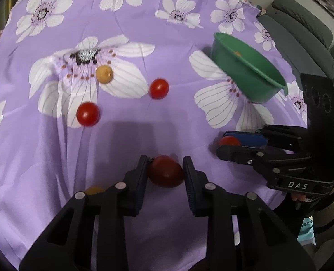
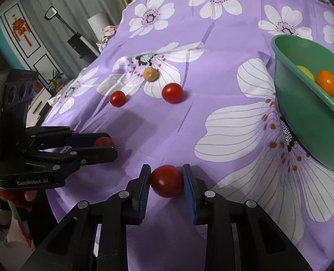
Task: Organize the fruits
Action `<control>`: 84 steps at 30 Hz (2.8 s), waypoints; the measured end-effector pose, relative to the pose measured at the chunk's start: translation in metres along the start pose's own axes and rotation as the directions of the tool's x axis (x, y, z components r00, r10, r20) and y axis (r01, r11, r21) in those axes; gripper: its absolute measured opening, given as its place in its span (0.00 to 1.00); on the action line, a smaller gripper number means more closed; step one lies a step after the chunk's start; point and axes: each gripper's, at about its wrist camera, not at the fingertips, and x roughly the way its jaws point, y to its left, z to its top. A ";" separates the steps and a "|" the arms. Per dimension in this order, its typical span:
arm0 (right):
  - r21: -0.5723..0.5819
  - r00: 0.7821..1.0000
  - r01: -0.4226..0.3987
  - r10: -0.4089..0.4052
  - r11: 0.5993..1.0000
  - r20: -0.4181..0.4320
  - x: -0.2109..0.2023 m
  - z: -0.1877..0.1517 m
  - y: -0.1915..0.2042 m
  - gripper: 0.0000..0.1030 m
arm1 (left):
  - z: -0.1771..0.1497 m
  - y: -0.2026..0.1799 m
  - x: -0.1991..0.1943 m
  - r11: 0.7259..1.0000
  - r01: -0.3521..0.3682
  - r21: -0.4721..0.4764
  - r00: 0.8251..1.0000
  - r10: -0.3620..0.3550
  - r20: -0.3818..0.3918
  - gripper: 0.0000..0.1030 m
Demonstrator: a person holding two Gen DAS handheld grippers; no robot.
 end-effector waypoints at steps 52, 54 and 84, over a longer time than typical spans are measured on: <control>0.272 0.889 0.227 -0.313 0.935 0.334 -0.108 0.008 -0.117 0.29 | 0.138 -0.137 0.078 0.943 0.106 0.315 0.990 -0.130 0.057 0.29; 0.293 0.889 0.229 -0.322 0.928 0.325 -0.108 0.008 -0.120 0.29 | 0.138 -0.138 0.078 0.944 0.094 0.316 0.991 -0.120 0.064 0.29; 0.331 0.878 0.136 -0.268 0.934 0.396 -0.135 0.010 -0.109 0.29 | 0.037 0.062 -0.044 0.970 -0.123 -0.207 0.980 0.153 0.131 0.51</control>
